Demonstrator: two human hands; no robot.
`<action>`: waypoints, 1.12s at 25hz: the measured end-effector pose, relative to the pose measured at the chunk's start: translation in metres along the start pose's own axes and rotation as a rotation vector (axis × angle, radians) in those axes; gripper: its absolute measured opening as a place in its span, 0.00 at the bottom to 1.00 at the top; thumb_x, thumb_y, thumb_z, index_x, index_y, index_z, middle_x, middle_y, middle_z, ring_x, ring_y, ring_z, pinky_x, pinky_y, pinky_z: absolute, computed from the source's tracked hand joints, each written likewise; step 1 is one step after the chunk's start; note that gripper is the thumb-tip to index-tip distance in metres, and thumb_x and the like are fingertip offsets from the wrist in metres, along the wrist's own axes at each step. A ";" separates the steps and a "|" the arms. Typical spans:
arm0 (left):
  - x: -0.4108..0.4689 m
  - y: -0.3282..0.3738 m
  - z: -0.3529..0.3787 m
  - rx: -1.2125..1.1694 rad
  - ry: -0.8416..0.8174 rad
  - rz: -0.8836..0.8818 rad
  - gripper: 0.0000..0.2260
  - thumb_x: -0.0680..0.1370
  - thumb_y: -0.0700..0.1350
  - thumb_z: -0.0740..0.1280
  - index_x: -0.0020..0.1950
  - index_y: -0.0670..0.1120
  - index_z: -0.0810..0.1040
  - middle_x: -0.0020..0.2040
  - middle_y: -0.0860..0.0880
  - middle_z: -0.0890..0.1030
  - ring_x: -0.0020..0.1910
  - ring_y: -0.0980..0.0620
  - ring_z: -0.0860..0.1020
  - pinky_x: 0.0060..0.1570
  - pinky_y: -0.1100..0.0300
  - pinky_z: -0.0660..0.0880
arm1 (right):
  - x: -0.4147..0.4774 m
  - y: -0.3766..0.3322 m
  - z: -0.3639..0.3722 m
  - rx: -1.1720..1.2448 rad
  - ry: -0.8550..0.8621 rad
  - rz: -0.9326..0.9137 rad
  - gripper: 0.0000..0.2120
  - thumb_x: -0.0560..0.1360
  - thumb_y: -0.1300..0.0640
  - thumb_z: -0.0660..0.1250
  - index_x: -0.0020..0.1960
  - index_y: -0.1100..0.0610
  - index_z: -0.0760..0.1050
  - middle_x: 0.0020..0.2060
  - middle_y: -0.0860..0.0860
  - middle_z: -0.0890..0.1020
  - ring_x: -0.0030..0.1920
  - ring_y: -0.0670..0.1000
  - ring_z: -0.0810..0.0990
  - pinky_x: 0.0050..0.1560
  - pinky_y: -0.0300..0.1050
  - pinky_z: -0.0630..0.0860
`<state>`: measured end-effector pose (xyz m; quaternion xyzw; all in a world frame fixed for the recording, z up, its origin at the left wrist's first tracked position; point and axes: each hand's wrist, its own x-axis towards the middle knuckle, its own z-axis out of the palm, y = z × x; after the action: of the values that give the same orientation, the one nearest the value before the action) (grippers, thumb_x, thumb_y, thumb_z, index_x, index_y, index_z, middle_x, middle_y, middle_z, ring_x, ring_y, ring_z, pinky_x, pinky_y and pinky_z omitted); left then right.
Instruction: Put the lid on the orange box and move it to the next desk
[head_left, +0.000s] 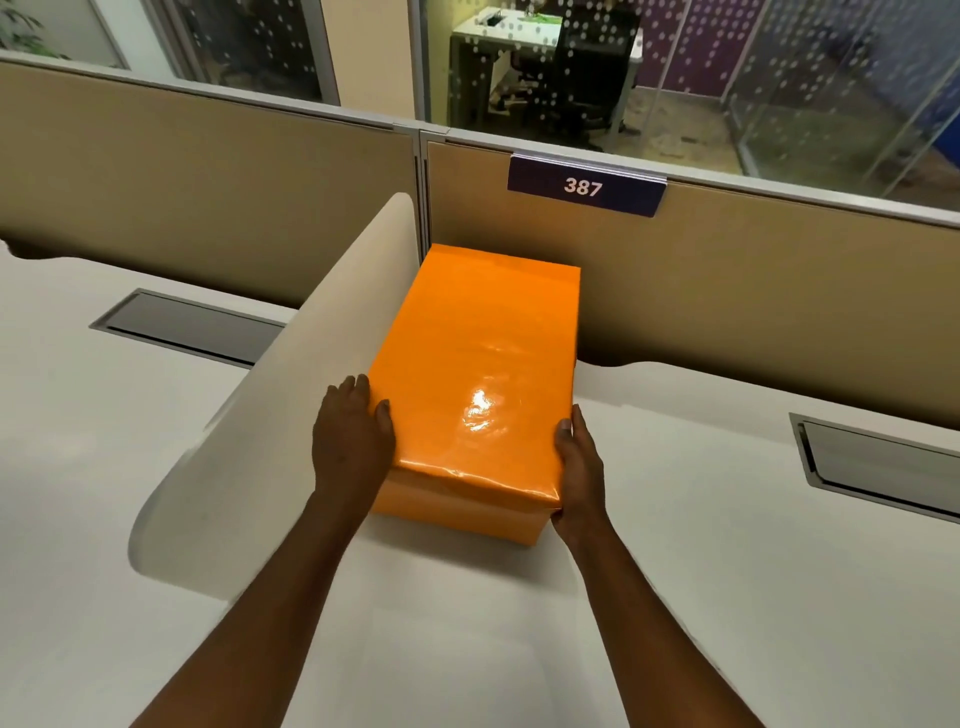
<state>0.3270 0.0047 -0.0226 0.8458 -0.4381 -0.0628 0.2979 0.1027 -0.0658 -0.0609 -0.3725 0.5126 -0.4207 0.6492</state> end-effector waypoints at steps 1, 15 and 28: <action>-0.004 0.002 0.001 0.011 -0.001 0.028 0.20 0.79 0.46 0.62 0.67 0.35 0.71 0.67 0.35 0.74 0.69 0.36 0.68 0.68 0.44 0.65 | 0.000 0.002 0.004 -0.005 0.000 -0.002 0.24 0.77 0.43 0.58 0.72 0.42 0.60 0.64 0.48 0.73 0.56 0.53 0.78 0.48 0.49 0.79; -0.012 0.010 0.022 0.089 -0.065 0.257 0.24 0.79 0.56 0.55 0.69 0.43 0.72 0.72 0.38 0.69 0.75 0.38 0.62 0.73 0.45 0.55 | 0.022 -0.004 0.033 -0.209 -0.010 -0.035 0.24 0.79 0.42 0.53 0.74 0.43 0.55 0.65 0.49 0.72 0.54 0.52 0.77 0.45 0.46 0.77; -0.007 0.016 0.017 0.301 -0.177 0.274 0.37 0.75 0.64 0.37 0.76 0.44 0.59 0.78 0.40 0.59 0.78 0.41 0.50 0.76 0.46 0.44 | 0.021 -0.020 0.034 -0.527 -0.041 0.000 0.30 0.78 0.38 0.48 0.76 0.47 0.45 0.74 0.56 0.63 0.69 0.61 0.68 0.63 0.58 0.68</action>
<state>0.3053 -0.0042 -0.0293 0.8044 -0.5779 -0.0297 0.1341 0.1350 -0.0909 -0.0431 -0.5374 0.5911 -0.2651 0.5400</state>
